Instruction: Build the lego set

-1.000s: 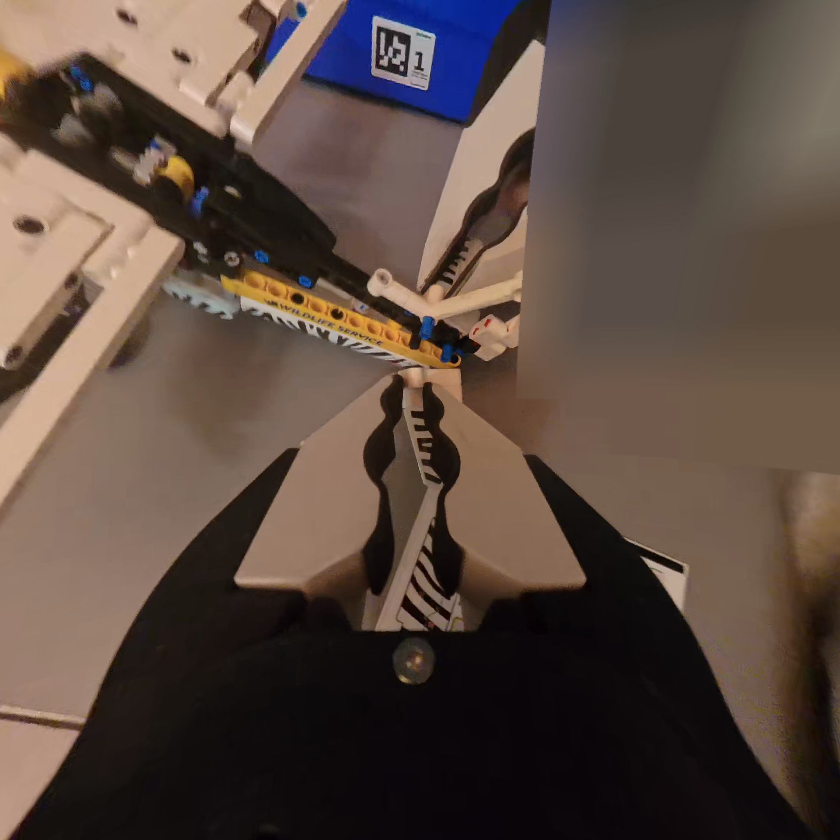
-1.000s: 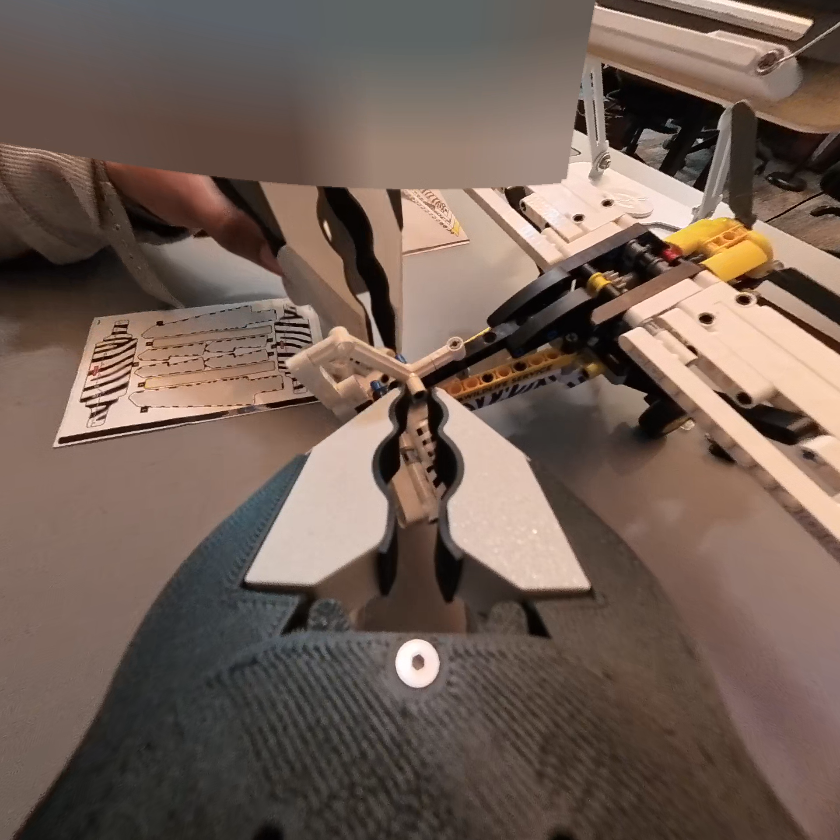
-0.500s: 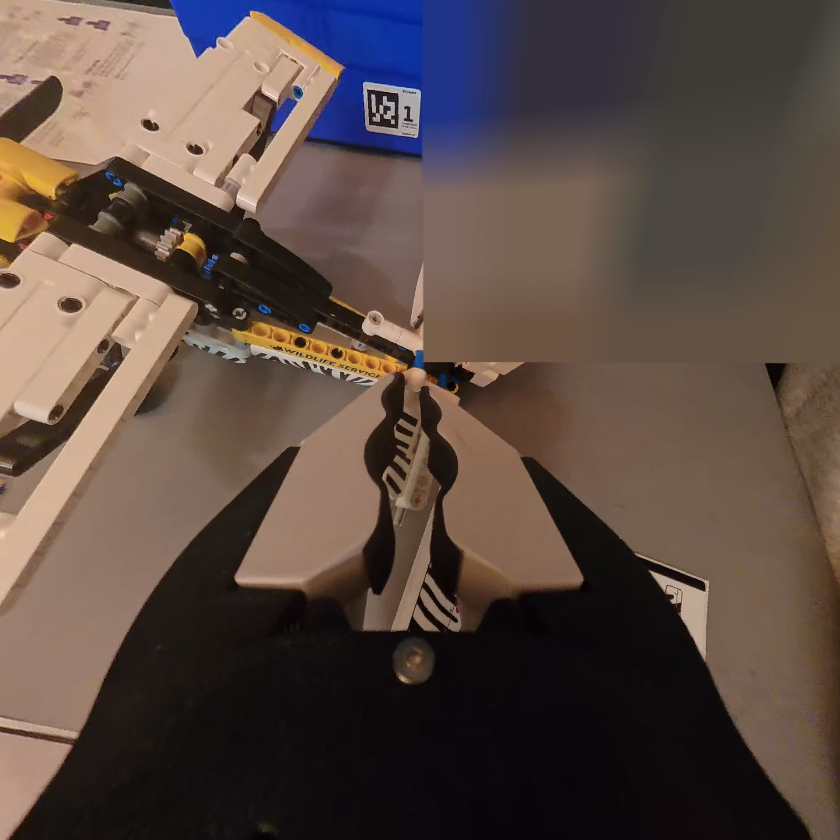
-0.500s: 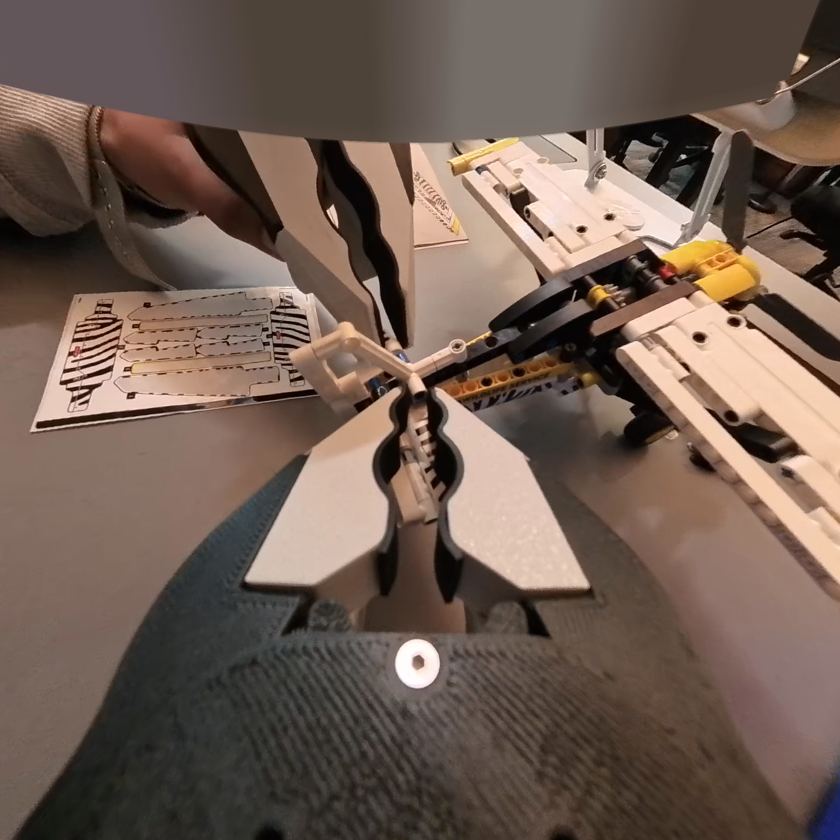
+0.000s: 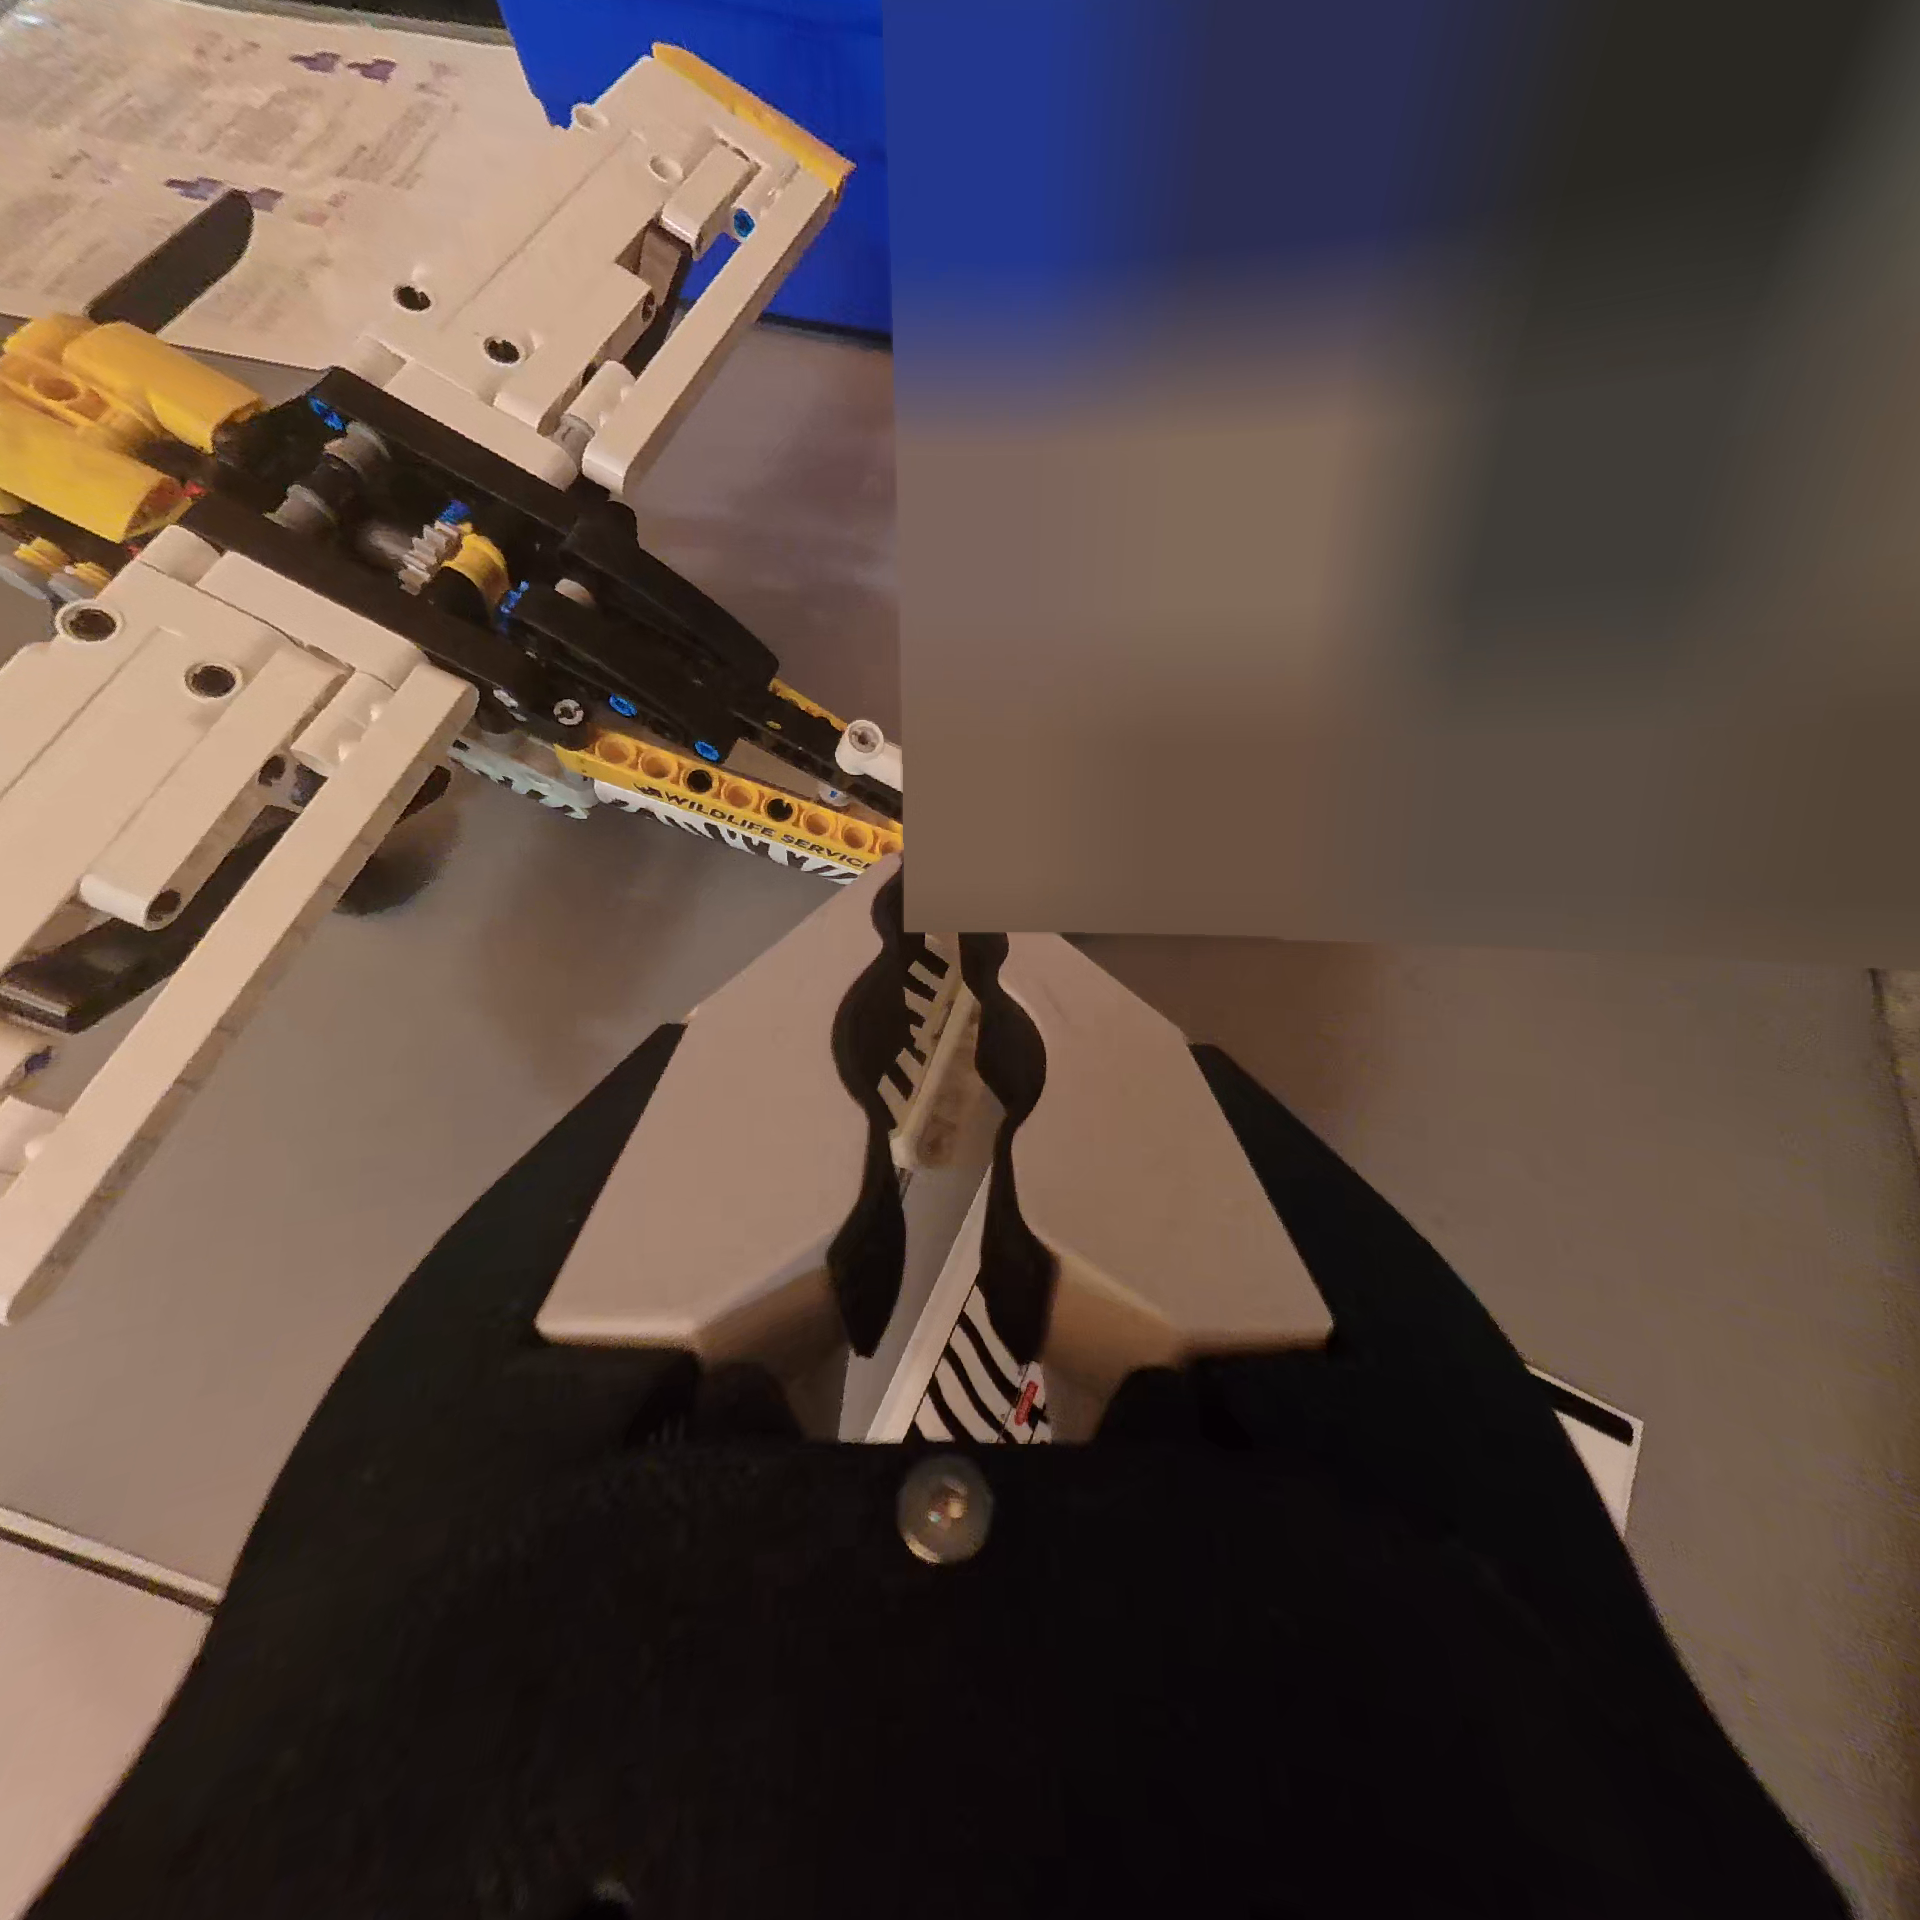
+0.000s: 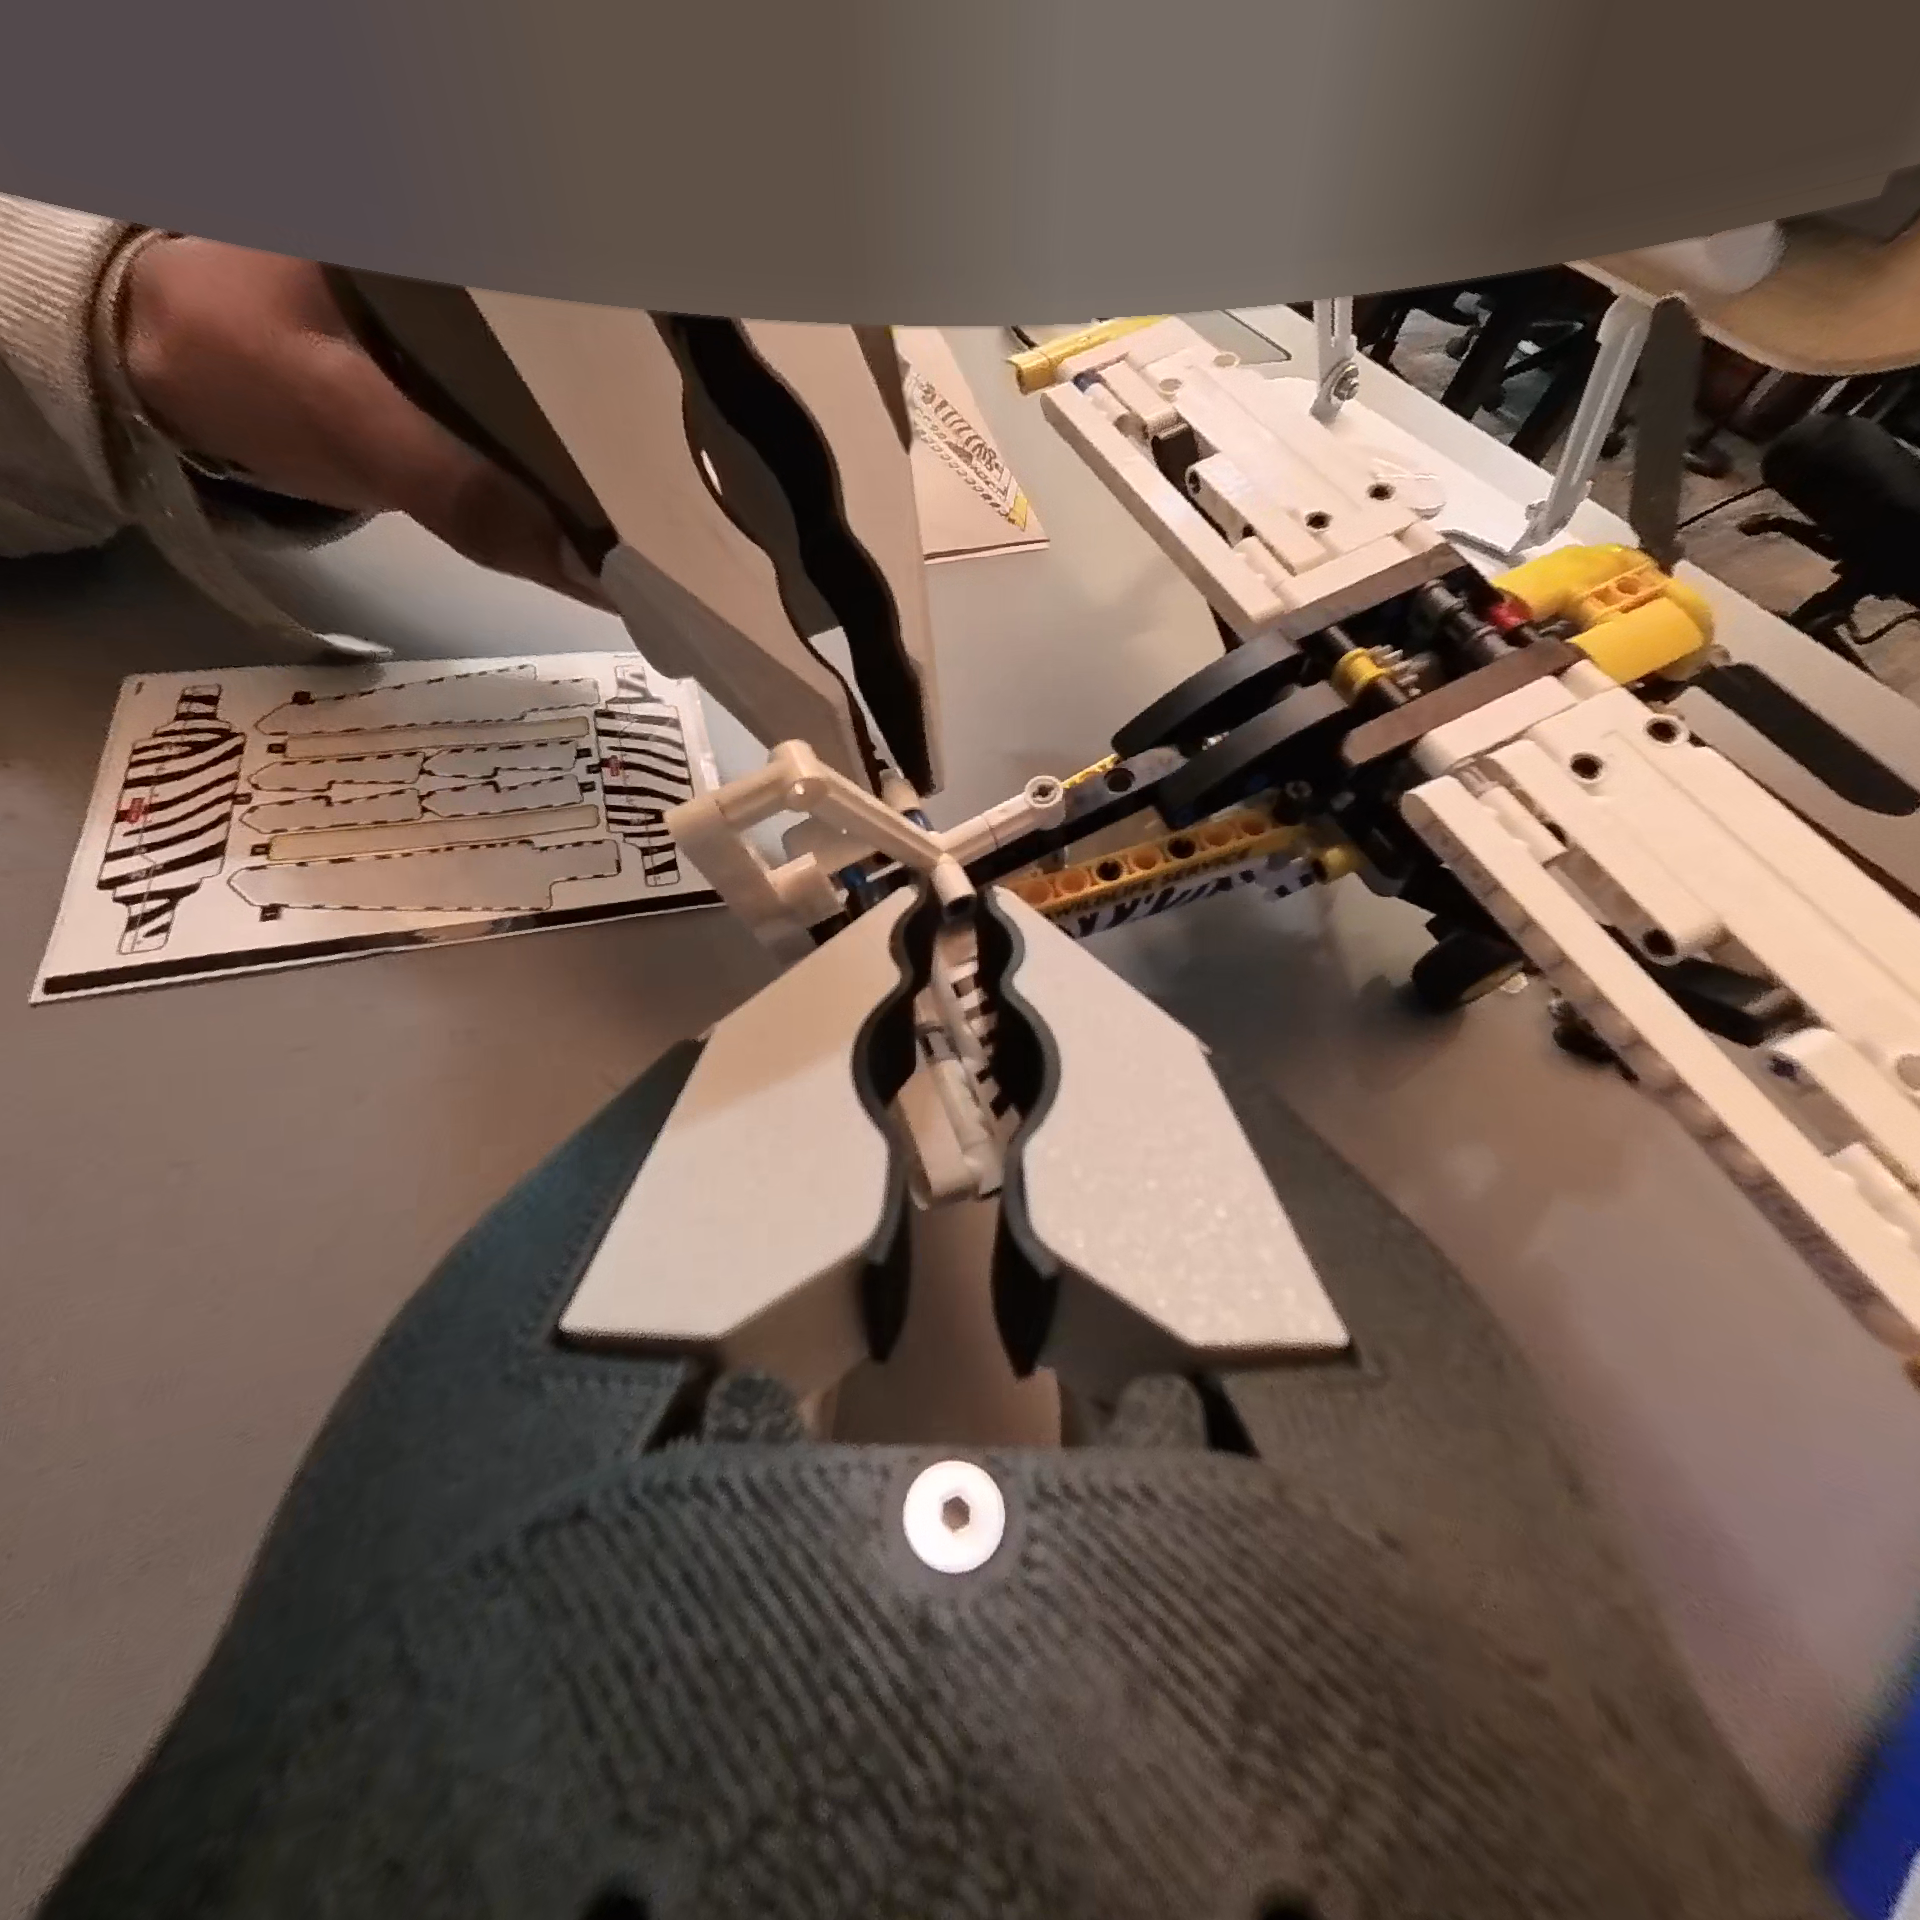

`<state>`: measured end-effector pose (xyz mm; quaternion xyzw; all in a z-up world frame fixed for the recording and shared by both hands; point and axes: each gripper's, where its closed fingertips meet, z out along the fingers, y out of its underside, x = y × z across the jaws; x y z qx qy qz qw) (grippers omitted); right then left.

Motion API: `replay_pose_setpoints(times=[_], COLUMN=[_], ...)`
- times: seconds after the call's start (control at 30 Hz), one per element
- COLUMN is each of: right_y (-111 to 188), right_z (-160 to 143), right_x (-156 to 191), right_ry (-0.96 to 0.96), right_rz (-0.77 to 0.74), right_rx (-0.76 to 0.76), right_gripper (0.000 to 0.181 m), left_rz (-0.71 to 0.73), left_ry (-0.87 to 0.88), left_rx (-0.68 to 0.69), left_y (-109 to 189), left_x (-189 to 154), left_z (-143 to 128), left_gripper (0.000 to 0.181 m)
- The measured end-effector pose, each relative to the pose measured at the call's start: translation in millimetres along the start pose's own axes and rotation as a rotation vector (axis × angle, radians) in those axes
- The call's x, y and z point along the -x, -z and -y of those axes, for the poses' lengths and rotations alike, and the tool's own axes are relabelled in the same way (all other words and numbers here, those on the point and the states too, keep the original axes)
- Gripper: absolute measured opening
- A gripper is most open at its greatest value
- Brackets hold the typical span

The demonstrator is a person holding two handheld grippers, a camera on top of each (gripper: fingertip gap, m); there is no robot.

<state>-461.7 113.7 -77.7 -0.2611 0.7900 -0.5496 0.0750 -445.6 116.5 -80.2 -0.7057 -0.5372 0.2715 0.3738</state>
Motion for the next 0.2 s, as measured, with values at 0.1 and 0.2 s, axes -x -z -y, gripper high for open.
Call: replay_pose_setpoints(times=[0.1, 0.2], right_y=[0.4, -0.2], right_z=[-0.4, -0.6], right_x=[-0.1, -0.3], right_ry=[-0.013, -0.015], right_rz=[0.010, 0.015], right_rx=[0.000, 0.001], right_gripper=[0.006, 0.006], left_rz=[0.010, -0.003], left_ry=[0.006, 0.057], left_rx=[-0.017, -0.036], left_y=[-0.6, -0.9], left_x=[-0.4, -0.2], left_z=[0.6, 1.1], left_gripper=[0.006, 0.005])
